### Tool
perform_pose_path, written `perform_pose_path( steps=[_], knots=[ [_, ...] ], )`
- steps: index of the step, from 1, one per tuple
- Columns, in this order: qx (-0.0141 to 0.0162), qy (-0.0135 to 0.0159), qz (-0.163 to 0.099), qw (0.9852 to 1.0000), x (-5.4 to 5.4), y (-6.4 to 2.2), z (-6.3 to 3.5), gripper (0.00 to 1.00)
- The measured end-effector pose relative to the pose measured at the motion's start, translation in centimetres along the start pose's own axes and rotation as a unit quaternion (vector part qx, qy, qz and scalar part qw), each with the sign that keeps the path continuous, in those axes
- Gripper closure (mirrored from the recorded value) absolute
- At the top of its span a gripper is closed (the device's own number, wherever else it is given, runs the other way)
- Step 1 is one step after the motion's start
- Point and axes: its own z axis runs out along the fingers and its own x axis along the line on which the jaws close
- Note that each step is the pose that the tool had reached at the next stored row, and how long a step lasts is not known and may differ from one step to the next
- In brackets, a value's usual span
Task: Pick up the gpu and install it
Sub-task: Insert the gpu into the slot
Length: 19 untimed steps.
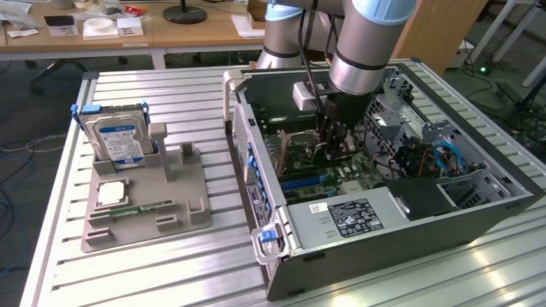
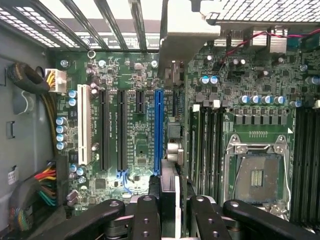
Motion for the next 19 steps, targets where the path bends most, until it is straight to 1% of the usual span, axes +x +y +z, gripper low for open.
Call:
perform_pose_path(
  steps=[2, 4, 13, 19],
  knots=[
    [0.0, 0.0, -0.001, 1.0, 0.0, 0.22, 0.02, 0.73],
    [0.0, -0.0001, -0.002, 1.0, 0.01, 0.73, 0.05, 0.73],
    [0.0002, 0.0, 0.0, 1.0, 0.02, 0.8, 0.18, 0.73],
    [0.0003, -0.0002, 0.005, 1.0, 0.44, 0.81, 0.26, 0.73]
  ],
)
